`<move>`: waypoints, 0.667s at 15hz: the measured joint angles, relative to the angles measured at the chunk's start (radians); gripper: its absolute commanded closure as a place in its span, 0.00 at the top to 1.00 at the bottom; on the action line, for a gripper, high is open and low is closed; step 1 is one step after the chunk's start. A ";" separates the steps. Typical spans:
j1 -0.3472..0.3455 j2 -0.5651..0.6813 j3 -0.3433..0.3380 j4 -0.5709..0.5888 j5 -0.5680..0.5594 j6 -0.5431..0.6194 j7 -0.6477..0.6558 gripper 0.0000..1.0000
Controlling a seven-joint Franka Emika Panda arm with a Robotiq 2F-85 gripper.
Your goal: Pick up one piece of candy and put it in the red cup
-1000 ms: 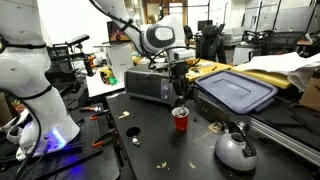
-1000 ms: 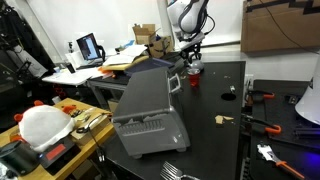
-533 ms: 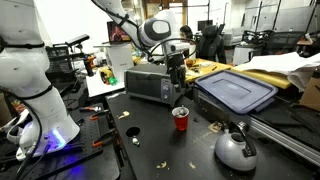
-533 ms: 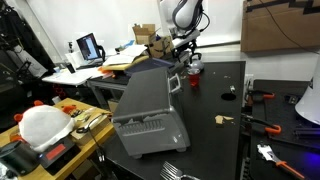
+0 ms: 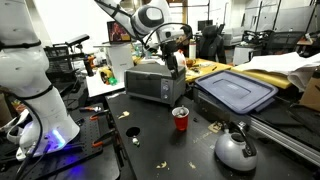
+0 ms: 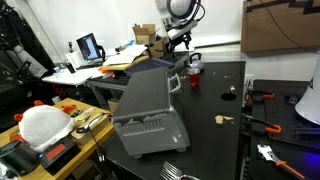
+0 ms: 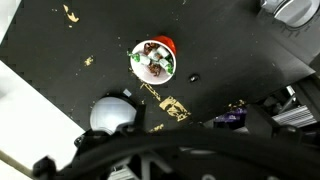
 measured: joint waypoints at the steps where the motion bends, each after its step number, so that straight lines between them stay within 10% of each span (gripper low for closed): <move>1: 0.000 -0.015 0.008 -0.001 0.000 -0.011 -0.017 1.00; 10: -0.001 -0.136 0.057 -0.017 0.075 -0.145 -0.223 1.00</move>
